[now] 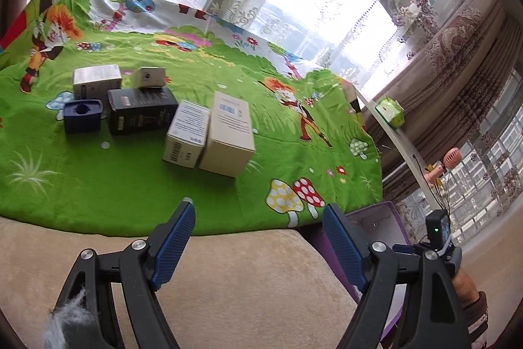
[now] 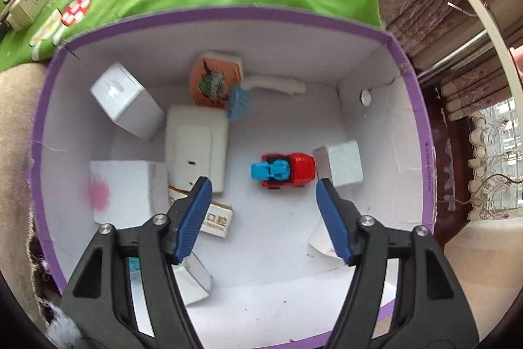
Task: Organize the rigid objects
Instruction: 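Move both grippers back toward the boxes on the bed cover, then grasp a small white box with the left gripper while the right grasps the tan box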
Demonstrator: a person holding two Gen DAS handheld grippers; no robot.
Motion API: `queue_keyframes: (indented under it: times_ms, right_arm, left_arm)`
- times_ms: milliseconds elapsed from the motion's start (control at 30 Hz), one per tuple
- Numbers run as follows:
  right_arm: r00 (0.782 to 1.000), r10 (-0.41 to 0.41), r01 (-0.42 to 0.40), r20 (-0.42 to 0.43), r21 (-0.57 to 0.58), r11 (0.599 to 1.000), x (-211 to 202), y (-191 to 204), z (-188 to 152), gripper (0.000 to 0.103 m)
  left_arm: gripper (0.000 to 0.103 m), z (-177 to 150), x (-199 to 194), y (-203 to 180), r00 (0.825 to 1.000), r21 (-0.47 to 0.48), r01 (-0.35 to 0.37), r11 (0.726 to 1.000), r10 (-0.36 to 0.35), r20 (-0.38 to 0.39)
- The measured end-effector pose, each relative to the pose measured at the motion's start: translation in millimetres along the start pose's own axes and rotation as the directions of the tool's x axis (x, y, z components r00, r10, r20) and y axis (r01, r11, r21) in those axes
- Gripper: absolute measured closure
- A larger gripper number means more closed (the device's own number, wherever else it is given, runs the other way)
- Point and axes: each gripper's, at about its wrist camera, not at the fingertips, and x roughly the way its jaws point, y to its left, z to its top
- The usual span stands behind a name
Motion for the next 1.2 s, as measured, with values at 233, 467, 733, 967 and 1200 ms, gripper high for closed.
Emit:
queue_keyframes:
  times_ms: [233,467,733,967,1200]
  right_arm:
    - [0.970,0.118,-0.127,0.211,0.031,0.991,6.2,50.9,51.0,0.029]
    - [0.927,0.211,-0.232,0.311,0.029,0.972,17.8,108.0,78.7,0.028]
    - [0.881,0.303,-0.310,0.365,-0.039,0.950,8.0,177.0,116.5,0.023]
    - [0.860,0.339,-0.344,0.381,-0.058,0.937,6.1,211.4,139.3,0.022]
    - [0.854,0.337,-0.346,0.397,-0.053,0.937,7.3,222.4,146.6,0.019]
  left_arm:
    - [0.022,18.4,-20.9,48.1,0.991,-0.074,-0.118,0.990,0.122,0.058]
    - [0.022,50.2,-18.1,58.5,0.980,-0.037,-0.181,0.983,0.184,0.082]
    - [0.022,97.4,31.0,56.7,0.965,-0.031,-0.253,0.967,0.255,0.058]
    - [0.022,126.0,75.0,65.3,0.945,-0.087,-0.324,0.942,0.326,0.009]
    - [0.023,136.7,104.0,70.0,0.918,-0.108,-0.397,0.912,0.394,-0.050]
